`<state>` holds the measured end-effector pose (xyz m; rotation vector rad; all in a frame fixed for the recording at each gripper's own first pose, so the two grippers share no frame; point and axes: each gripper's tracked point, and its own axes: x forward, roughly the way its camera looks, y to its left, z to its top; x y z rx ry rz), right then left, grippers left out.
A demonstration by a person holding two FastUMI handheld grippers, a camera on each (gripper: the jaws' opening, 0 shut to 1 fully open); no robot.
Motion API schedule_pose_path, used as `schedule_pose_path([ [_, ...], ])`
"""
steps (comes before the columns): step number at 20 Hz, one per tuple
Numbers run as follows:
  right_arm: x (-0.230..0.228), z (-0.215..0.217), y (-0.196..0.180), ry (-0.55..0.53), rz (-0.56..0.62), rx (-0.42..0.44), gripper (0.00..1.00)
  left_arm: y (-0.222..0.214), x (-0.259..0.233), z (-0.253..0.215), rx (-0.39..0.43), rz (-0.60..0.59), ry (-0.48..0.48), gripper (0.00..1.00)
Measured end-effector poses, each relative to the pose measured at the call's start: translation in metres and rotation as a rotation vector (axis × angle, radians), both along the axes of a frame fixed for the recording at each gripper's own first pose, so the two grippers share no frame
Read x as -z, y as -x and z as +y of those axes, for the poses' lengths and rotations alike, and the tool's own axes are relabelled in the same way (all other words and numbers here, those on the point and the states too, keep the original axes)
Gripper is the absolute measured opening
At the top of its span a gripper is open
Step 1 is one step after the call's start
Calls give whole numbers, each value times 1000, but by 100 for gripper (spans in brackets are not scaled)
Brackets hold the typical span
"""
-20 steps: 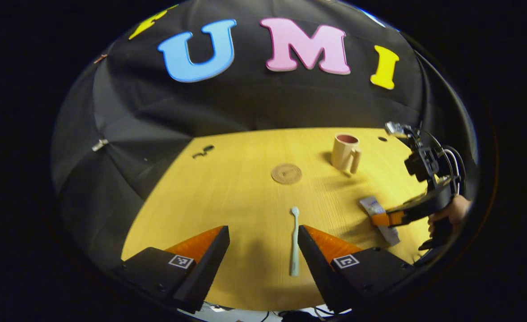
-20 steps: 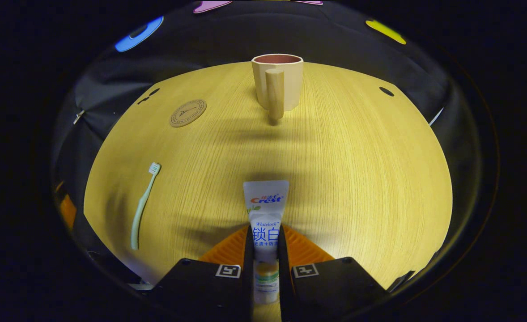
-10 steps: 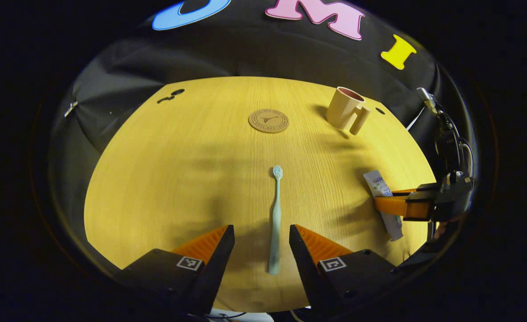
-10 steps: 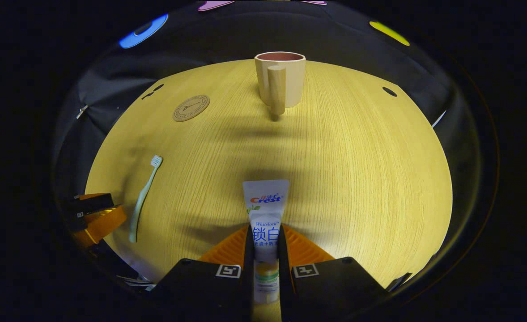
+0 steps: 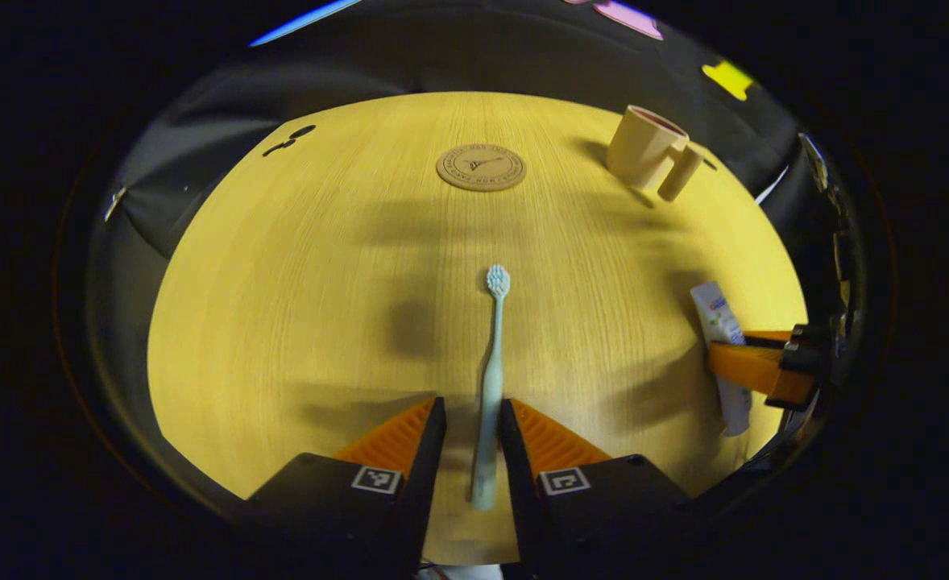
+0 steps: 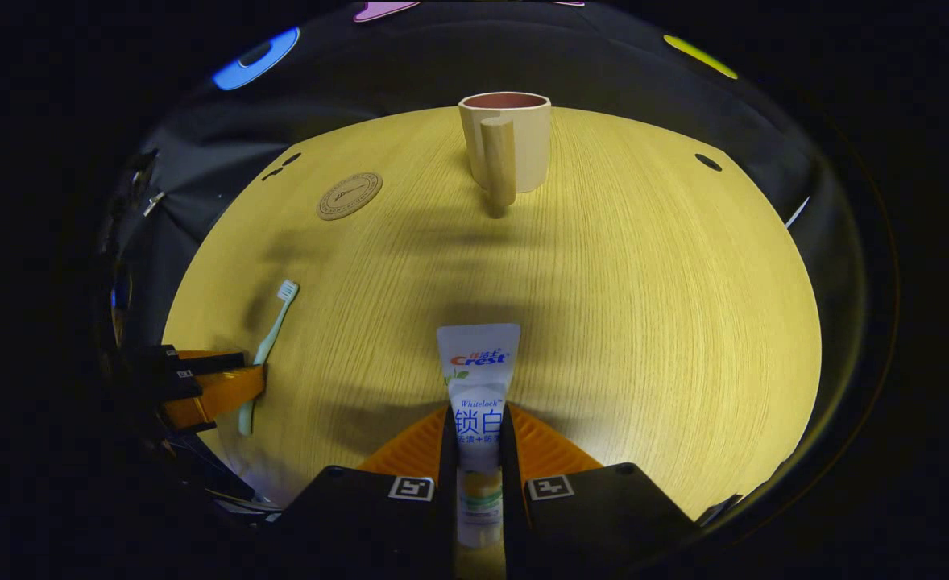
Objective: Put the toothbrush and toothpaste on the desktop into the cup, then pick up the cup and place it on the coaster on the desktop.
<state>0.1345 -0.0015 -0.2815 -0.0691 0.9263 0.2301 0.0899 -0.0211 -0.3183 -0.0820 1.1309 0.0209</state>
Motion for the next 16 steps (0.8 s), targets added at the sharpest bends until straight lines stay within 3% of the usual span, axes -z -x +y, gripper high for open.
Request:
schedule_pose_path([
  [1, -1, 0, 0, -5, 2, -3, 27, -1, -1, -3, 2, 19, -6, 36],
  [5, 0, 0, 1, 3, -4, -29, 27, -4, 0, -13, 66, 59, -45, 16],
  [8, -1, 1, 1, 19, -27, -62, 27, -8, -2, -16, 60, 33, -22, 7],
  [16, -22, -13, -13, -14, -71, -16, 27, -3, -19, -12, -1, -99, 21, 6],
])
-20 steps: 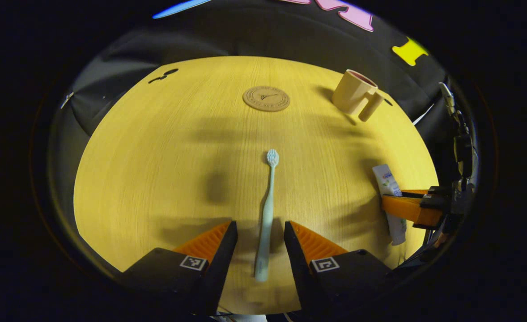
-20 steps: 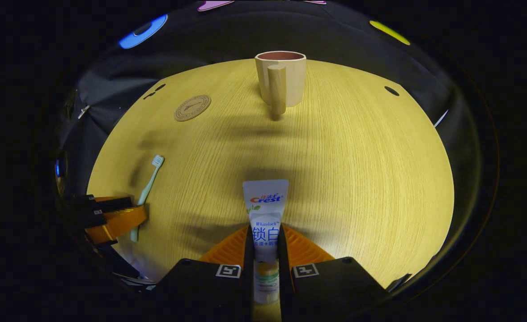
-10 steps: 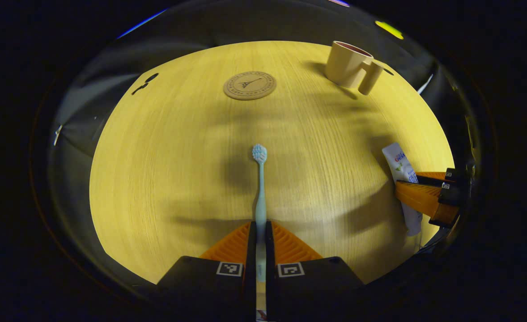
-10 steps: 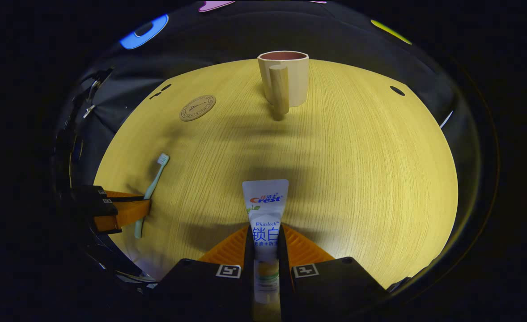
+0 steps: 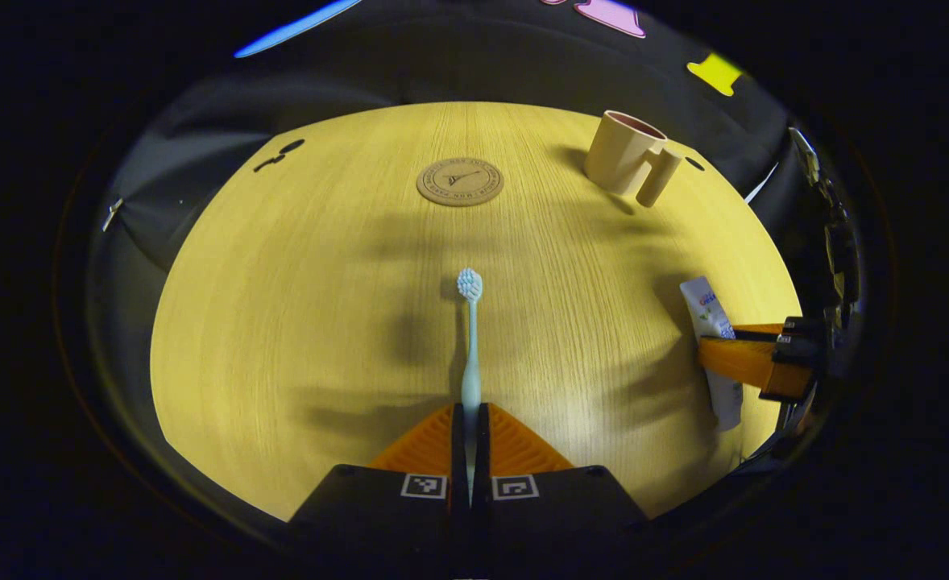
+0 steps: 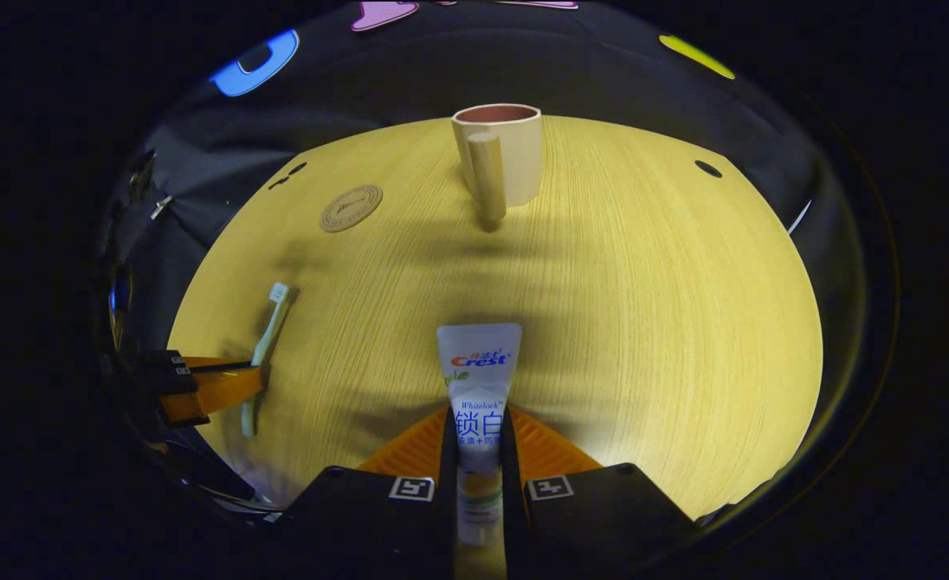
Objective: Put the toothbrush and toothpaste on the desktop into the cup, then pick up the cup and place it on the coaster on the desktop.
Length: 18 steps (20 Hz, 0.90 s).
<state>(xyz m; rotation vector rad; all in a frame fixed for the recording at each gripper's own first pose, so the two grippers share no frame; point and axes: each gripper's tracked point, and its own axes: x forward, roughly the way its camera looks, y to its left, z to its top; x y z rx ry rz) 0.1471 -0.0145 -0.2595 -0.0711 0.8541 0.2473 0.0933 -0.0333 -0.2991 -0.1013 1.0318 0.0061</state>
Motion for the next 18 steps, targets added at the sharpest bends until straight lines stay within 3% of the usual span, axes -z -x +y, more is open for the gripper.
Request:
schedule_pose_path([
  [3, -39, 0, -17, 6, -109, -9, 27, -3, -21, 0, -14, -81, 19, 6],
  [4, -55, 0, -24, 6, -151, -15, 27, -5, -32, -1, -20, -115, 30, 2],
  [5, -72, 2, -30, 0, -193, -19, 27, -9, -42, -1, -22, -147, 35, 6],
  [10, -173, 16, -74, -63, -406, -24, 27, -31, -100, -6, -14, -310, 44, 6],
  [15, -229, 31, -132, -52, -569, -68, 26, -53, -145, -4, 7, -414, -40, 6],
  [18, -247, 42, -163, -76, -635, -78, 26, -65, -170, -13, -13, -470, 1, 6],
])
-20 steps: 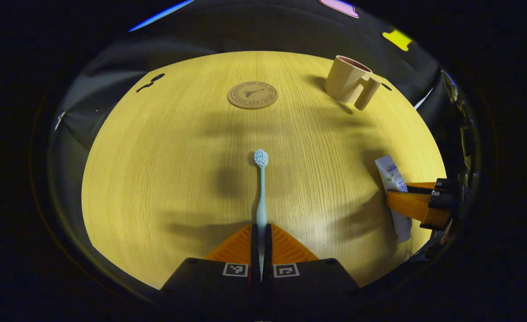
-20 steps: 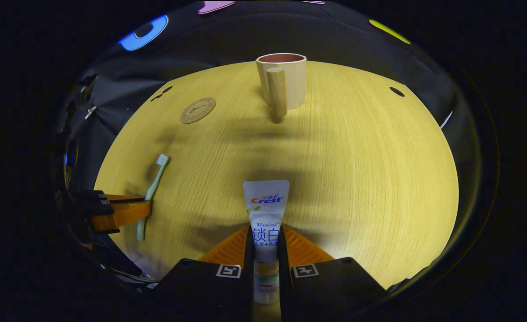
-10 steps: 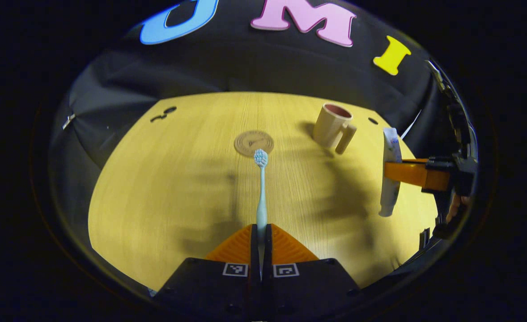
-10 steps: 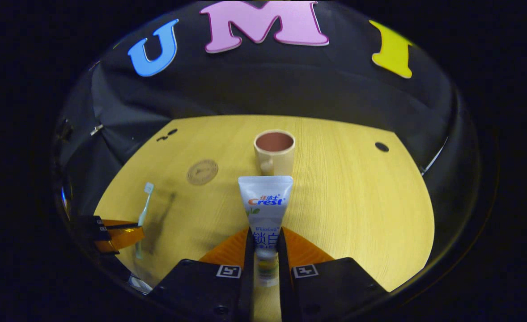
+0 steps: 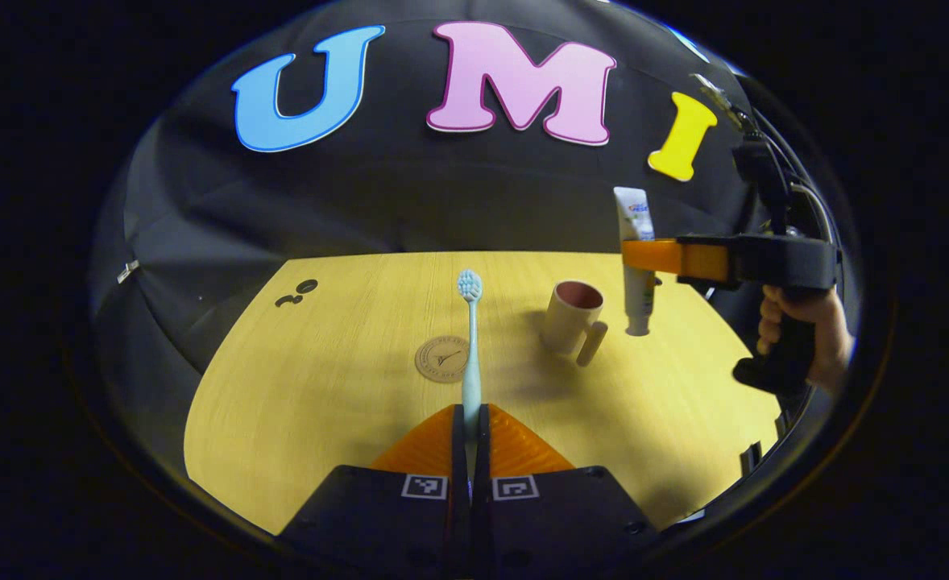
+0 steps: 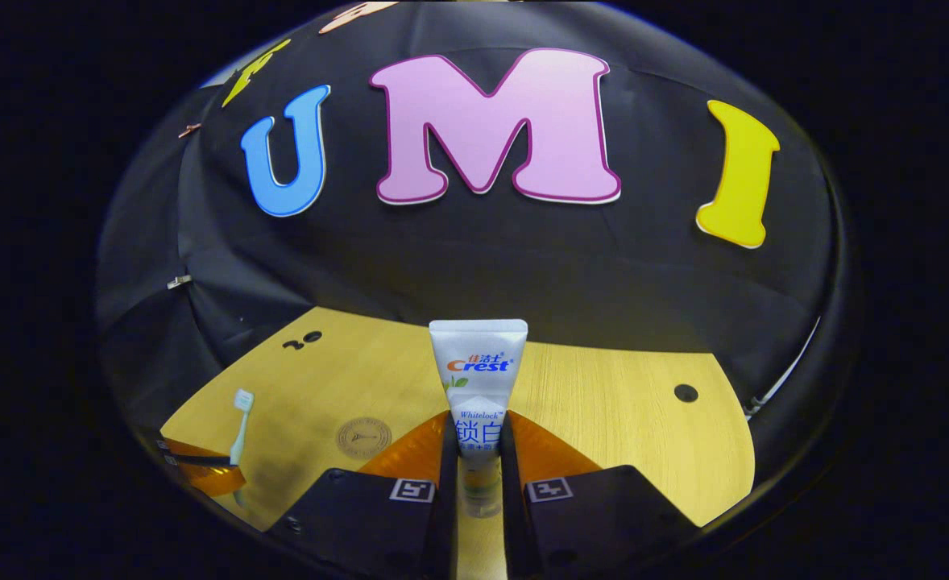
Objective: Put the toothbrush and toothpaste on the desktop into the cup, then pick up the cup and place it on the coaster on the desktop.
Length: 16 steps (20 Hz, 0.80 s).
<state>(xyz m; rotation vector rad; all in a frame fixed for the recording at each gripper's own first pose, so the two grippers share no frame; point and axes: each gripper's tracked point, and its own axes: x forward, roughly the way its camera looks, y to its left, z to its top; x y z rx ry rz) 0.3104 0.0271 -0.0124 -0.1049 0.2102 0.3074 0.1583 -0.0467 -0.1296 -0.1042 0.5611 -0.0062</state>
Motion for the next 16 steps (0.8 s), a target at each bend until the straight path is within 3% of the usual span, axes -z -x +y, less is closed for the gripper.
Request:
schedule_pose_path([
  [4, 3, 8, -40, 29, -78, -11, 27, -19, -31, 1, -9, -131, -35, 6],
  [11, 33, 19, -94, -18, -96, -26, 27, -35, -39, 1, -71, -164, -18, 6],
  [16, 60, 20, -106, -4, -70, -44, 27, -48, -35, -4, -97, -158, -7, 6],
])
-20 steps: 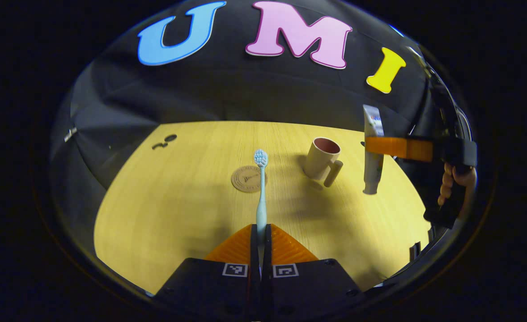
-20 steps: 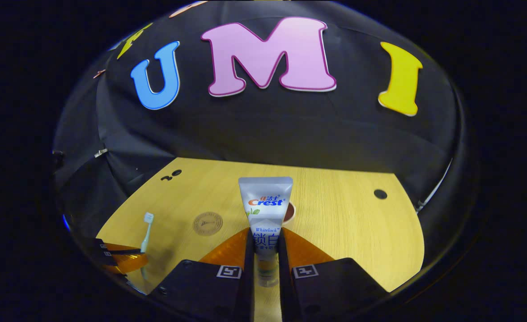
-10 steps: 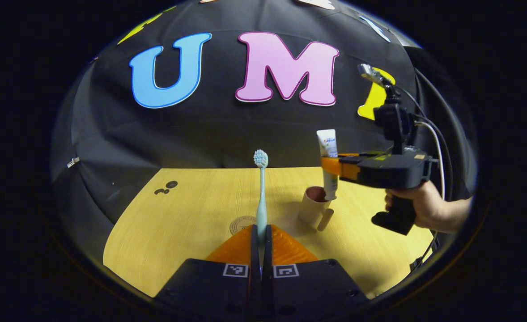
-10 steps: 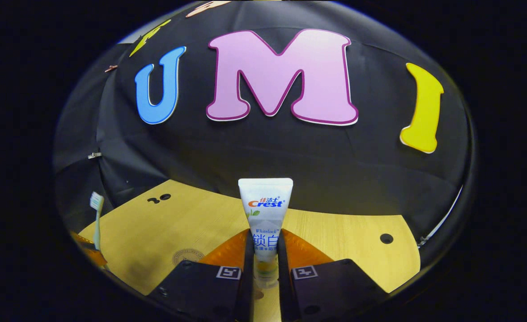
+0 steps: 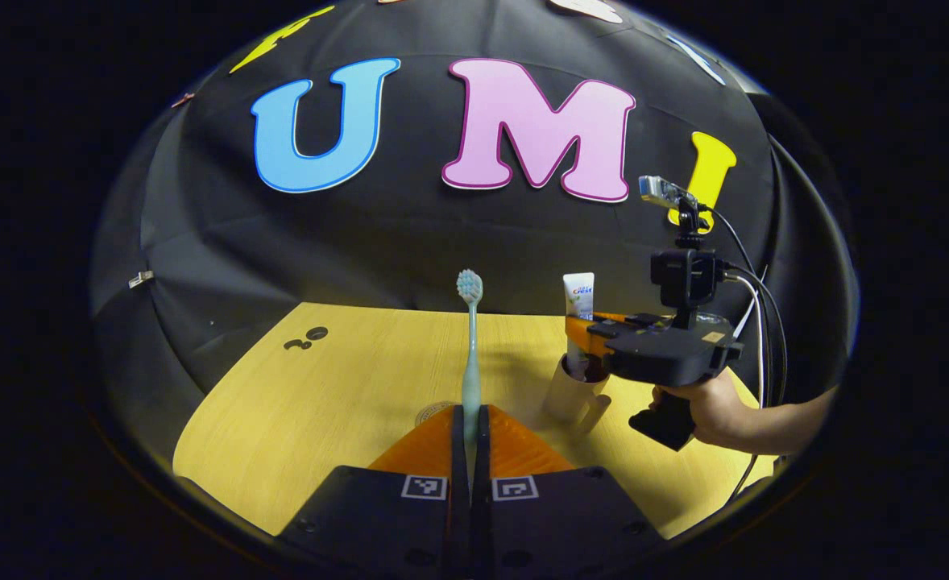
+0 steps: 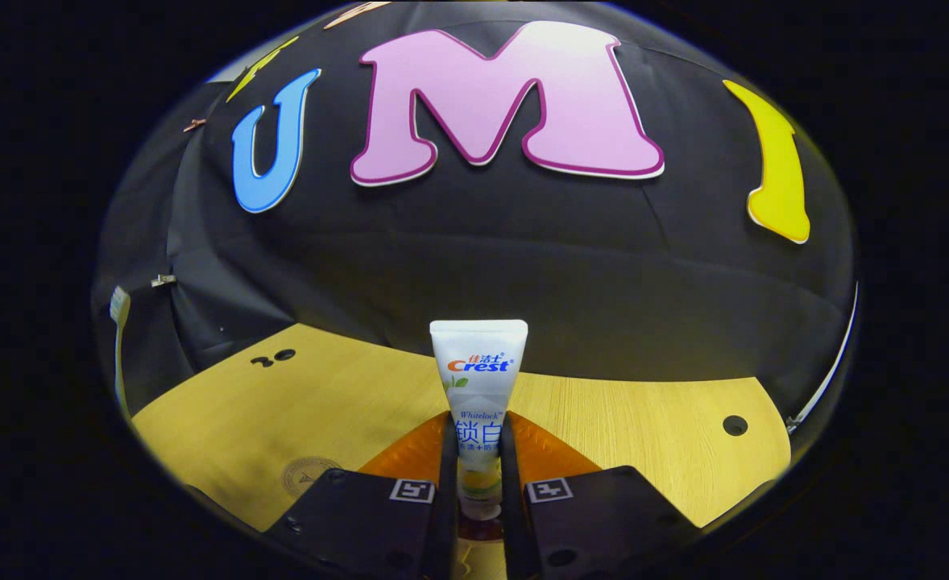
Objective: Put the toothbrush and toothpaste on the desktop into the cup, then pick up the cup and place it on the coaster on the desktop.
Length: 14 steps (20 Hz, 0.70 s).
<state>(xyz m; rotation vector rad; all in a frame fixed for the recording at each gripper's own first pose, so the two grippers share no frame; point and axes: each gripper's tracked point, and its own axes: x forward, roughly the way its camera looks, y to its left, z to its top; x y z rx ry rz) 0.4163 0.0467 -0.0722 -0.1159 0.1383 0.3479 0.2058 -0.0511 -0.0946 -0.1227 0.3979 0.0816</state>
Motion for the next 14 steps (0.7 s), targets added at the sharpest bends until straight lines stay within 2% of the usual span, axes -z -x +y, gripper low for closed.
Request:
schedule_pose_path([
  [8, 37, -7, 0, 4, 56, 15, 29, -8, 3, -19, 28, 10, 22, 6],
  [11, 36, -8, 4, 4, 54, 10, 49, -9, 6, -21, 28, 18, 18, 6],
  [12, 33, -8, 7, -2, 54, 0, 52, -9, 7, -20, 28, 16, 21, 6],
  [13, 32, -10, 13, -3, 54, -2, 64, -13, 6, -20, 30, 9, 18, 6],
  [14, 25, -17, 12, 6, 47, 10, 81, -18, 5, -21, 36, -3, 15, 6],
])
